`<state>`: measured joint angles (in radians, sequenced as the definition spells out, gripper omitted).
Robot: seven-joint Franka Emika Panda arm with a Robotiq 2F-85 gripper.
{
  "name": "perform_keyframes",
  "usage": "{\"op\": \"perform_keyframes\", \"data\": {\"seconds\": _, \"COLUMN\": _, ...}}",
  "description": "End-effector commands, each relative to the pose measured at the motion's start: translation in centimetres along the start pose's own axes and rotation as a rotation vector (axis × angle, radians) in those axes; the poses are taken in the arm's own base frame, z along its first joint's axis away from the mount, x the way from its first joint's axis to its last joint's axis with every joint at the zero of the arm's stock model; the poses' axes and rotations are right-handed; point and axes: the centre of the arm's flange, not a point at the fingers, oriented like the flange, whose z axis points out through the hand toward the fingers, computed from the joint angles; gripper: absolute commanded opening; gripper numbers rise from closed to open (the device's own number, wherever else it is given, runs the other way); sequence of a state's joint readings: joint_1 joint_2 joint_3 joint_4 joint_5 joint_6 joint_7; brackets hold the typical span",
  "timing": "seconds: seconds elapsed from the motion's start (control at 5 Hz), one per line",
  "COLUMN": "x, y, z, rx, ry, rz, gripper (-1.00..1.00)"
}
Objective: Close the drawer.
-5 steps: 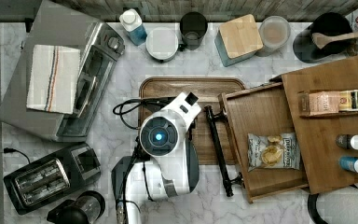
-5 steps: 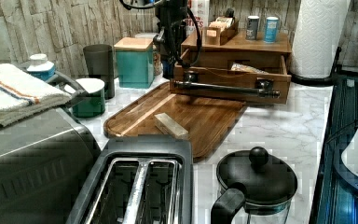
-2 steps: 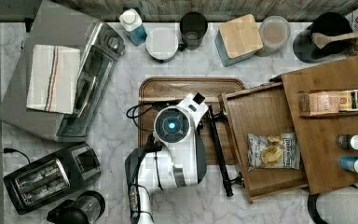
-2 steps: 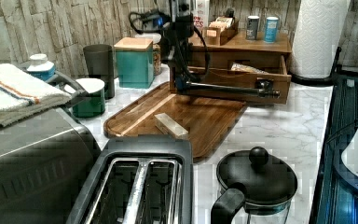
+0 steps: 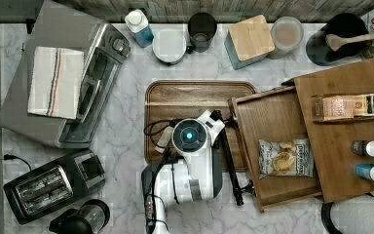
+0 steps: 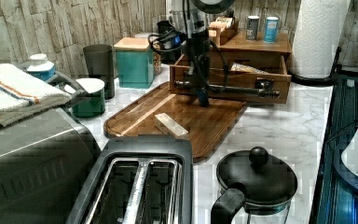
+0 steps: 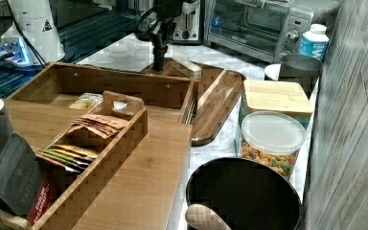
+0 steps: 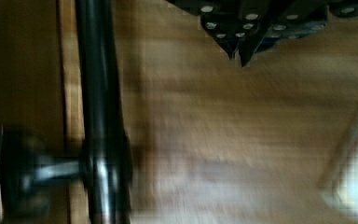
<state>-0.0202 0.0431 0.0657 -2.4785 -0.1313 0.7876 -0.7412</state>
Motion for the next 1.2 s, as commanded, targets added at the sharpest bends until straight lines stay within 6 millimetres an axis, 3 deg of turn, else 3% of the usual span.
{"op": "perform_keyframes", "data": {"seconds": 0.2, "x": -0.2, "y": 5.8, "z": -1.5, "rx": -0.003, "ry": 0.072, "rz": -0.112, "gripper": -1.00}}
{"op": "perform_keyframes", "data": {"seconds": 0.6, "x": -0.4, "y": 9.3, "z": -1.5, "rx": 0.013, "ry": 0.075, "rz": -0.147, "gripper": -1.00}}
{"op": "perform_keyframes", "data": {"seconds": 0.8, "x": -0.2, "y": 12.0, "z": -1.4, "rx": 0.012, "ry": 0.097, "rz": -0.170, "gripper": -1.00}}
{"op": "perform_keyframes", "data": {"seconds": 1.0, "x": 0.2, "y": 15.6, "z": -1.8, "rx": -0.004, "ry": 0.152, "rz": -0.188, "gripper": -1.00}}
{"op": "perform_keyframes", "data": {"seconds": 1.2, "x": 0.9, "y": 20.7, "z": -3.1, "rx": -0.008, "ry": 0.166, "rz": -0.180, "gripper": -1.00}}
